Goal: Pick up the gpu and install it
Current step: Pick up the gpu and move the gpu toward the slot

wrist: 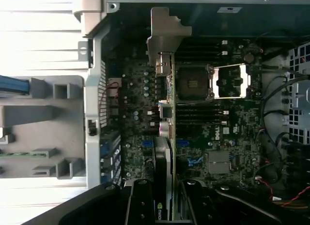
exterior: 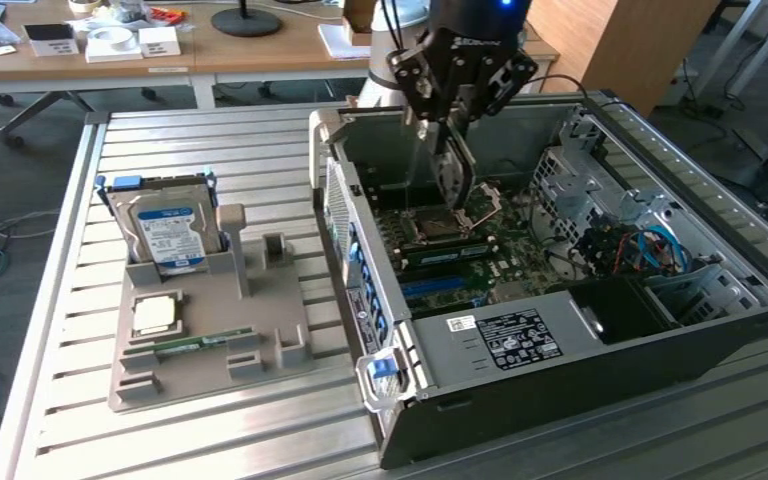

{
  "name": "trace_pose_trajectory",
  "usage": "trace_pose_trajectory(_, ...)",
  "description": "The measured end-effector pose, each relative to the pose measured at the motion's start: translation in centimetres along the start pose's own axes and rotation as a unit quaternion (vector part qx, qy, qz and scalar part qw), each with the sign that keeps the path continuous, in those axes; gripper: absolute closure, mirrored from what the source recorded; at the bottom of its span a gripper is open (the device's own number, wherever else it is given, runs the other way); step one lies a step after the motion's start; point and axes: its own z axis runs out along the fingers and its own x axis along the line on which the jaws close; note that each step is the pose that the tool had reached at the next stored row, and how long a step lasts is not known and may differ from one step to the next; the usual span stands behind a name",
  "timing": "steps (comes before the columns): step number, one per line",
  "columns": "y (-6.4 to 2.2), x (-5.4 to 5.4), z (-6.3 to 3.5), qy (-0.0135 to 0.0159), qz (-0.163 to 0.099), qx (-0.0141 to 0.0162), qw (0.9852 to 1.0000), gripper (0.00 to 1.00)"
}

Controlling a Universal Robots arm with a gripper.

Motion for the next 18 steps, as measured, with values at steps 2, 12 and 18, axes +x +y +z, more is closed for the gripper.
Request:
trace_pose_trajectory(2, 0.05, -0.8, 0.02, 0.0, 0.0, 0.0, 1.0, 0.73)
trace_pose_trajectory(12, 0.35, -4.7, 0.14, 0.0, 0.0, 0.0, 1.0, 0.73)
trace_pose_trajectory(18, 0.52, -6.8, 0.24, 0.0, 0.001, 0.0, 1.0, 0.73)
